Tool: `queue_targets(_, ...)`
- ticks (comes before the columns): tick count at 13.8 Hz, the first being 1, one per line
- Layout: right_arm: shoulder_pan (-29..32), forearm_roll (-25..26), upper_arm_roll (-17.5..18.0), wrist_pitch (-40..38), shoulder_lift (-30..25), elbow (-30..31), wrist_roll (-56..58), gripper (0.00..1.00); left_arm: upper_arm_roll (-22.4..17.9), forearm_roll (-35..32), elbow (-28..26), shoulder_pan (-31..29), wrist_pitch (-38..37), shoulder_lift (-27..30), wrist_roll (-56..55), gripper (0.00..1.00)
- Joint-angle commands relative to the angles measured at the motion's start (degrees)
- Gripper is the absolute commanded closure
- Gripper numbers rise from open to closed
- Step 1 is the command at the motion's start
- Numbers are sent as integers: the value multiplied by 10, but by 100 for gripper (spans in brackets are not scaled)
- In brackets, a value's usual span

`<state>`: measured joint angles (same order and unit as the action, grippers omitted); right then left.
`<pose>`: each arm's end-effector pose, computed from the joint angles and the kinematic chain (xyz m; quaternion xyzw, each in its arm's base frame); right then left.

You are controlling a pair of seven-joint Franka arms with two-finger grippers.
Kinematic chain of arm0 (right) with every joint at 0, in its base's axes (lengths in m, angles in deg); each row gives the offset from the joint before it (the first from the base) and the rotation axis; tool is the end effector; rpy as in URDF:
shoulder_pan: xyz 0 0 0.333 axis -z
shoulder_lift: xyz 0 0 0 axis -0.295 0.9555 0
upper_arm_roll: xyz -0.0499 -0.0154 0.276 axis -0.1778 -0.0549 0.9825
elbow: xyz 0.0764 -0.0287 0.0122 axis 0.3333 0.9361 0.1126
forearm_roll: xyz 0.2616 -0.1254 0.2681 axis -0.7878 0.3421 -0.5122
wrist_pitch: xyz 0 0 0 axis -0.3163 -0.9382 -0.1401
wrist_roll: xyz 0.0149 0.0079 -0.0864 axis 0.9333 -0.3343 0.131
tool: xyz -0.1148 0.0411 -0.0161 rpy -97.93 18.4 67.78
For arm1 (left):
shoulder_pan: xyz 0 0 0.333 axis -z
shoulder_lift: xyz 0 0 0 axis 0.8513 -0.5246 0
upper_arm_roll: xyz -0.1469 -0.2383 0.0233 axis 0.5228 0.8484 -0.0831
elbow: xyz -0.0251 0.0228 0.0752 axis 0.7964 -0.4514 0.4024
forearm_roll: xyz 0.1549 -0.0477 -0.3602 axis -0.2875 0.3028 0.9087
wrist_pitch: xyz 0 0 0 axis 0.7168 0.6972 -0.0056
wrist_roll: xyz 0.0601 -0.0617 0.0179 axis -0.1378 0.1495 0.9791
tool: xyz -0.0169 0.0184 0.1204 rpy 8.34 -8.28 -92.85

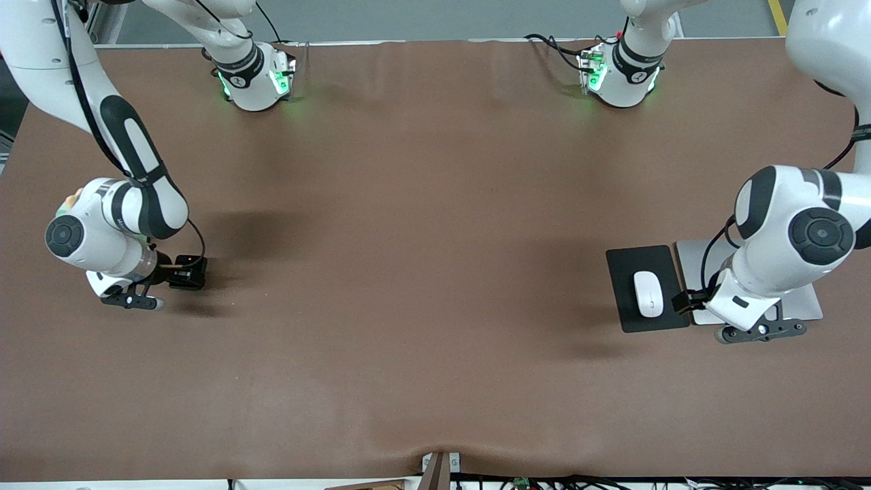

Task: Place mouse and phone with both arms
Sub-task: 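Release the mouse on the pad while the right gripper carries the phone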

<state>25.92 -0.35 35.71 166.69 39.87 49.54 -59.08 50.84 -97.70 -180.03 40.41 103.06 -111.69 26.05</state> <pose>0.5642 -0.1030 0.1353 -0.9974 0.0670 0.0260 0.0080 0.6630 -0.0470 0.3396 -0.9965 -0.0363 -0.0281 0.0695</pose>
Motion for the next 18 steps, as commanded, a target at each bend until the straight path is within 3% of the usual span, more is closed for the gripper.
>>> queue_targets(1, 14, -10, 13, 3, 3, 6, 15, 100, 24, 7, 75, -8, -116, 11, 33, 0)
queue_targets(3, 19, -10, 13, 4, 7, 4, 16, 100, 25, 63, 129, -10, -183, 17, 60, 0)
queue_targets(5, 27, -9, 12, 6, 7, 3, 17, 99, 24, 110, 133, -24, -208, 53, 65, 0)
queue_targets(9, 65, -9, 13, 5, 12, 3, 49, 97, 22, 135, 130, -23, -273, 117, 76, 0)
queue_targets(13, 80, -9, 13, 5, 18, 4, 58, 90, -73, 219, 77, 21, -290, 202, 126, 0)
queue_targets(14, 80, -9, 13, 5, 21, 4, 58, 78, -105, 227, 56, 51, -290, 225, 126, 0)
queue_targets(16, 76, -9, 13, 0, 20, 3, 58, 0, -160, 231, 24, 101, -290, 259, 126, 0)
queue_targets(18, 65, -9, 13, -7, 13, -10, 54, 0, -194, 236, -7, 138, -290, 290, 126, 0)
